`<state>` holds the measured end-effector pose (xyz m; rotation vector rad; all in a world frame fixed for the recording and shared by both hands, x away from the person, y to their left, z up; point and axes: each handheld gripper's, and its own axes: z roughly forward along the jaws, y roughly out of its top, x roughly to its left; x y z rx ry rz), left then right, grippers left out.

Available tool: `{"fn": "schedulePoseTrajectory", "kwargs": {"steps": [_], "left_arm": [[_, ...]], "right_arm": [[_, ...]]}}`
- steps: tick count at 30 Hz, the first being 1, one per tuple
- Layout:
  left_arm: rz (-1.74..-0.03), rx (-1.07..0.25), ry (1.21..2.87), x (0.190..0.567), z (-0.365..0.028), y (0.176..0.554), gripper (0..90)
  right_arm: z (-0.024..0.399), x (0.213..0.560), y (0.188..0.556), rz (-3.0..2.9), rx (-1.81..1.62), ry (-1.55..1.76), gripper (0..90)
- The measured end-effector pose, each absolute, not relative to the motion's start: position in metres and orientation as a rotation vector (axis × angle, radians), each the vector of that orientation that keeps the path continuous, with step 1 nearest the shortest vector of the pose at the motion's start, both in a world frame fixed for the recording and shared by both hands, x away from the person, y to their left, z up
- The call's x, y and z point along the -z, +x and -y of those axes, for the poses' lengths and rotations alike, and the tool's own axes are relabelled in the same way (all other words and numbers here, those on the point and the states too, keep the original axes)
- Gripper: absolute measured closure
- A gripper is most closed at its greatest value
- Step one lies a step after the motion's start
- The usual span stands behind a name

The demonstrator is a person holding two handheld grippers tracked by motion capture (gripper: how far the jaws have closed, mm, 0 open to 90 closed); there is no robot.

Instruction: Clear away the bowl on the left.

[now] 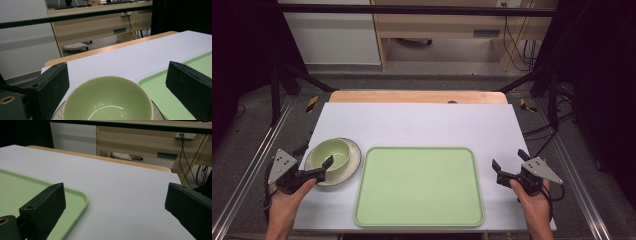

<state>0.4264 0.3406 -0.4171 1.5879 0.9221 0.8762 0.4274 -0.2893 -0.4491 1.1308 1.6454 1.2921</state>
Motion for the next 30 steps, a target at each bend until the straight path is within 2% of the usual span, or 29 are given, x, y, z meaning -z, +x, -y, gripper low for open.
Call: {"fn": "schedulePoseTrajectory", "kwargs": {"steps": [6, 30], "left_arm": [[-0.935, -0.873, 1.587, 0.415, -0.343, 0.426, 8.4], [-1.071, -0.854, 1.699, 0.403, -0.352, 0.445, 7.7]], "right_arm": [[0.288, 0.449, 0.428, -1.648, -1.279, 1.126, 4.3], [0.292, 0.447, 0.427, -1.623, -1.289, 1.144, 5.2]]}}
